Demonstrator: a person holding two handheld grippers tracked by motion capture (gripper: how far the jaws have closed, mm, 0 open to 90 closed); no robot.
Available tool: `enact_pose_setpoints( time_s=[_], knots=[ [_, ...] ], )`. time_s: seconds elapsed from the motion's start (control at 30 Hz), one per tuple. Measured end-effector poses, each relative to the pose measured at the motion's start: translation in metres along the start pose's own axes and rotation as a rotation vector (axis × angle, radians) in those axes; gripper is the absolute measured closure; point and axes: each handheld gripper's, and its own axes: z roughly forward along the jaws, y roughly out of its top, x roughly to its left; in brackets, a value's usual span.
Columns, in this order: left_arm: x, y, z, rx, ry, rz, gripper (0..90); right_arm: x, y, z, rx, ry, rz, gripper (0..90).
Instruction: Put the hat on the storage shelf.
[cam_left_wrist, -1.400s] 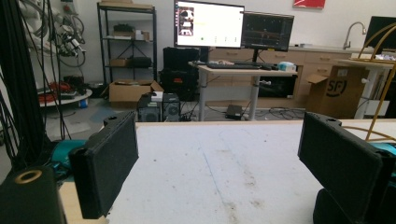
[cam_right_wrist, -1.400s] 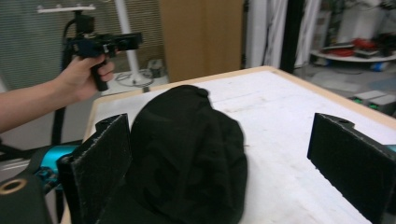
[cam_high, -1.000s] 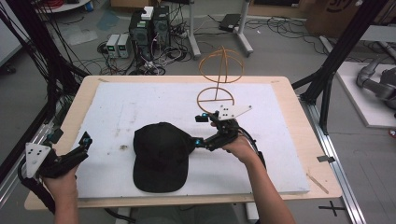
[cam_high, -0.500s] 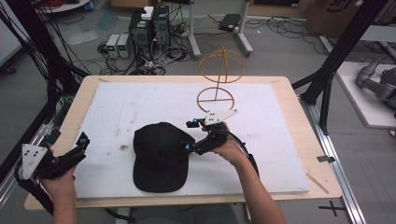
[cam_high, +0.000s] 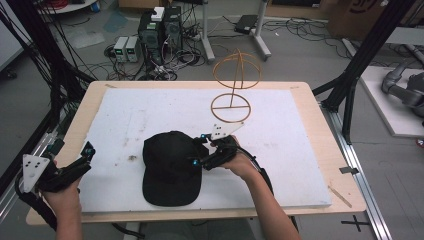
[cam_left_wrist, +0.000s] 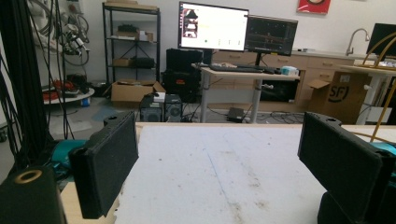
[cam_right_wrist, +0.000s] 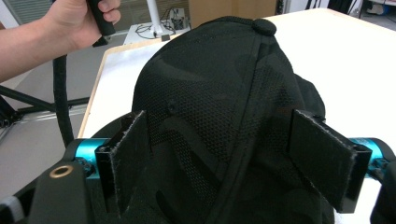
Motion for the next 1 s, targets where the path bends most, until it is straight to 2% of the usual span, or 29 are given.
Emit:
enact_pose_setpoints(
  time_s=[0.27,0.3,0.47,0.6,0.8,0.83,0.87,0.9,0.93,0.97,1.0],
  knots=[
    [0.001,-0.001,0.000,0.000,0.003,-0.006,12.5,0.000,-0.002,0.006,0.027,0.009,-0.007,29.7],
    [0.001,-0.001,0.000,0.000,0.003,-0.007,12.5,0.000,-0.003,0.008,0.042,0.020,-0.008,35.3],
    [0.001,-0.001,0.000,-0.001,0.003,-0.008,12.5,0.000,-0.004,0.010,0.054,0.035,-0.013,40.2],
    [0.002,-0.001,0.000,0.002,0.004,-0.008,12.6,-0.003,-0.003,0.007,0.050,0.045,-0.004,50.1],
    [0.001,-0.001,0.000,0.003,0.003,-0.008,12.6,-0.005,-0.003,0.003,0.038,0.046,0.014,59.9],
    [0.001,-0.001,0.000,0.003,0.003,-0.007,12.6,-0.005,-0.003,0.001,0.033,0.050,0.027,64.2],
    [0.001,-0.001,0.000,0.002,0.003,-0.009,12.6,-0.005,-0.003,0.001,0.033,0.050,0.027,64.2],
    [0.001,-0.001,0.000,0.004,0.003,-0.007,12.6,-0.007,-0.003,0.000,0.027,0.054,0.039,69.0],
    [0.001,-0.002,0.000,0.005,0.003,-0.007,12.6,-0.007,-0.003,0.000,0.027,0.054,0.039,69.0],
    [0.001,-0.002,0.000,0.007,0.004,-0.006,12.6,-0.008,-0.003,-0.002,0.013,0.058,0.053,76.5],
    [0.001,-0.002,0.000,0.007,0.004,-0.006,12.6,-0.008,-0.003,-0.002,0.013,0.058,0.053,76.5]
  ],
)
